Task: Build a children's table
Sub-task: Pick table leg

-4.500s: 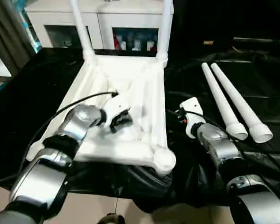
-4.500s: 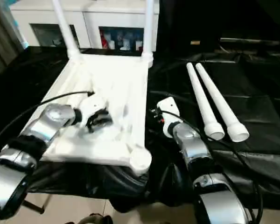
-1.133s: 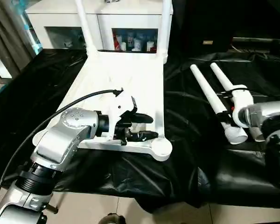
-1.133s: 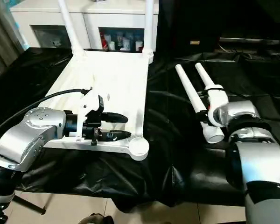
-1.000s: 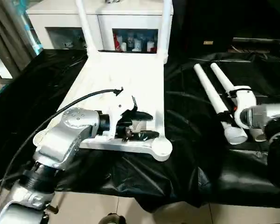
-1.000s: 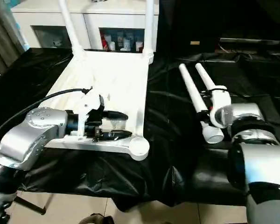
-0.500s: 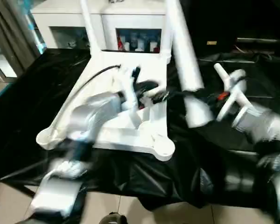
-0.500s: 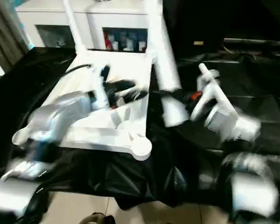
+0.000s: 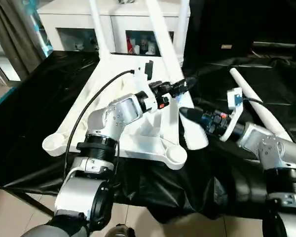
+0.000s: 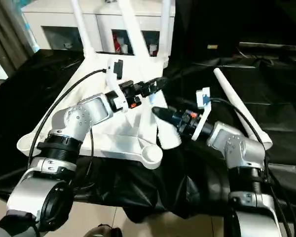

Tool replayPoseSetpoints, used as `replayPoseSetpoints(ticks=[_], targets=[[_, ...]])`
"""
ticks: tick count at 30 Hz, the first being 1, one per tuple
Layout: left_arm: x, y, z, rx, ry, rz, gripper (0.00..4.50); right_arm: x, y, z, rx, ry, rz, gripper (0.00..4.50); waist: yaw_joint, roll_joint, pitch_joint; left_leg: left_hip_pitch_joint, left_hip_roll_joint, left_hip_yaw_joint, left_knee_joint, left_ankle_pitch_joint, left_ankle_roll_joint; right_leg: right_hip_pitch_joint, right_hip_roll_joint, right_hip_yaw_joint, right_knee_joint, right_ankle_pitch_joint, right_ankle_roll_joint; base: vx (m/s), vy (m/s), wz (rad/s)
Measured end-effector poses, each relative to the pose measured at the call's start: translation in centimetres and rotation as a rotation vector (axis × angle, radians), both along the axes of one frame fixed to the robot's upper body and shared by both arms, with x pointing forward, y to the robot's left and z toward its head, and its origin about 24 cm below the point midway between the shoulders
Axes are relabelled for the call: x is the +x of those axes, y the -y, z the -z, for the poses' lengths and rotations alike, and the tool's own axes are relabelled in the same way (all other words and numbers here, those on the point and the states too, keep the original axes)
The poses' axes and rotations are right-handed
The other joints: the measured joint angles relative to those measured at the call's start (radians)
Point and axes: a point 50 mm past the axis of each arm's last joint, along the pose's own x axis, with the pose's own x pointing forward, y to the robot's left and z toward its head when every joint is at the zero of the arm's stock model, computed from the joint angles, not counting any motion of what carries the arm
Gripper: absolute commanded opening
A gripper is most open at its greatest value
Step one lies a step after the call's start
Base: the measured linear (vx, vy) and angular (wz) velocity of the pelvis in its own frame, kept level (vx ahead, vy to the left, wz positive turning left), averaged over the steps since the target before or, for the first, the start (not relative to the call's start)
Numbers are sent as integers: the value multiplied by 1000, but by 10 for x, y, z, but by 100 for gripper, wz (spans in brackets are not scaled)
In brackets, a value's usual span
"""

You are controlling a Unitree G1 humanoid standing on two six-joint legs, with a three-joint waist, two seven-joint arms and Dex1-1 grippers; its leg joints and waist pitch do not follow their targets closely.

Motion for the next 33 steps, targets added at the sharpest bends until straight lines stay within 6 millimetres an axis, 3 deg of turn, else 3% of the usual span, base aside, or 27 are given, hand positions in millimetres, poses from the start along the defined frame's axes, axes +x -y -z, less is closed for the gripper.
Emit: replayPoseSetpoints(ticks=[5, 6, 9, 10, 20, 27, 33], targets=[[1, 0, -6, -28, -14, -4, 399, 2, -6, 2, -60, -9, 22, 186, -1, 0, 0, 0, 0, 0, 0, 0, 0, 0, 0, 0, -1, 0, 0, 0, 0, 0], [1, 0, -6, -32, -17, -6, 372, 1, -7, 1, -70, -2, 20, 186, -1, -1, 0, 0, 0, 0, 0, 0, 0, 0, 0, 0, -1, 0, 0, 0, 0, 0], [1, 1, -5, -34, -24, -8, 361, 2, -10, 1, -81, 9, 18, 186, -2, -1, 0, 0, 0, 0, -1, 0, 0, 0, 0, 0, -2, 0, 0, 0, 0, 0], [1, 1, -4, -34, -27, -8, 333, 2, -10, 1, -83, 8, 18, 186, -2, -1, 0, 0, 0, 0, -2, 0, 0, 0, 0, 0, -2, 0, 0, 0, 0, 0], [3, -3, -3, -24, -38, -48, 269, 3, -16, 1, -101, 23, 29, 186, -1, -1, 0, 0, -1, 0, -8, 0, 0, 0, 0, -1, -8, 0, 0, 0, 0, 0], [3, -3, -3, -15, -32, -54, 200, 4, -19, 1, -113, 28, 31, 186, -2, -1, 0, -1, -1, 0, -9, 0, 0, 0, 0, -1, -9, 0, 0, 0, 0, 0], [2, -6, -4, -23, -14, -63, 186, 4, -26, 1, -126, 35, 34, 186, -3, -2, 1, -1, -1, 0, -9, 0, 0, 0, 0, -1, -10, 0, 0, 0, 0, 0]])
